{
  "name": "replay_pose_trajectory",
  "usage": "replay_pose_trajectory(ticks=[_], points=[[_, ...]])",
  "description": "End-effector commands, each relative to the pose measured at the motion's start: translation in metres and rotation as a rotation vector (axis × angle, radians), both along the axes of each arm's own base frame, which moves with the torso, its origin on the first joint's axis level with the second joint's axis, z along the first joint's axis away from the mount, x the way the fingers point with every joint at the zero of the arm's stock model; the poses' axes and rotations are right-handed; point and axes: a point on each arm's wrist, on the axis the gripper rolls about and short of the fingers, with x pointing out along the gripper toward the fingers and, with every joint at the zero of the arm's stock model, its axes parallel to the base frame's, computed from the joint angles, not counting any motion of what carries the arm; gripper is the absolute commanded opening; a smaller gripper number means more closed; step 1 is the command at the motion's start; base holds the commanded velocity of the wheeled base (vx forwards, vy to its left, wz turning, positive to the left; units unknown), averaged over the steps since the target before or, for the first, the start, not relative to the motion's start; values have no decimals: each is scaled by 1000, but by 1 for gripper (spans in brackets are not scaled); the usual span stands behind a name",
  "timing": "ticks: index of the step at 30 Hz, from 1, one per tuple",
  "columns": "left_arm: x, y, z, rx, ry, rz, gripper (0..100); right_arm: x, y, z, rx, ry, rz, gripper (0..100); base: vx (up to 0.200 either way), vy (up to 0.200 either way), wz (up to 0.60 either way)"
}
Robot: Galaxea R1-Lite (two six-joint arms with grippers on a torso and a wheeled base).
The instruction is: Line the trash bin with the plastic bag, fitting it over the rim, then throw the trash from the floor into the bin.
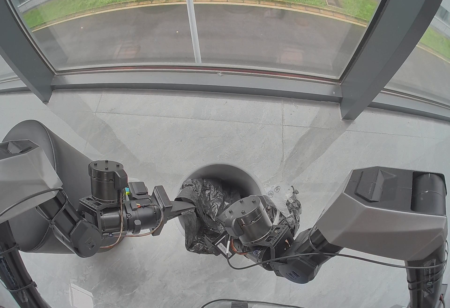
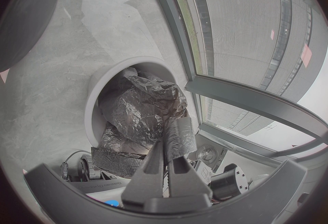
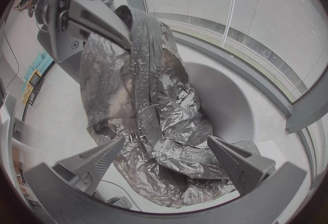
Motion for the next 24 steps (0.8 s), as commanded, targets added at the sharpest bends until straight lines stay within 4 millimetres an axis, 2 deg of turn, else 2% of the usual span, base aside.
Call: replay_pose_trajectory(ticks=[1, 9, 13, 24], points=[[0, 0, 0, -1, -1, 0, 0, 10, 3, -14, -32, -12, -33, 100, 0, 0, 0], [-1, 0, 4, -4, -11, -2, 0, 20, 8, -29, -89, -48, -51, 100, 0, 0, 0], [-2, 1, 5, -6, -12, 0, 0, 22, 8, -28, -94, -66, -80, 100, 0, 0, 0], [-3, 1, 6, -5, -14, 0, 0, 26, 6, 12, -29, -186, -188, 100, 0, 0, 0]])
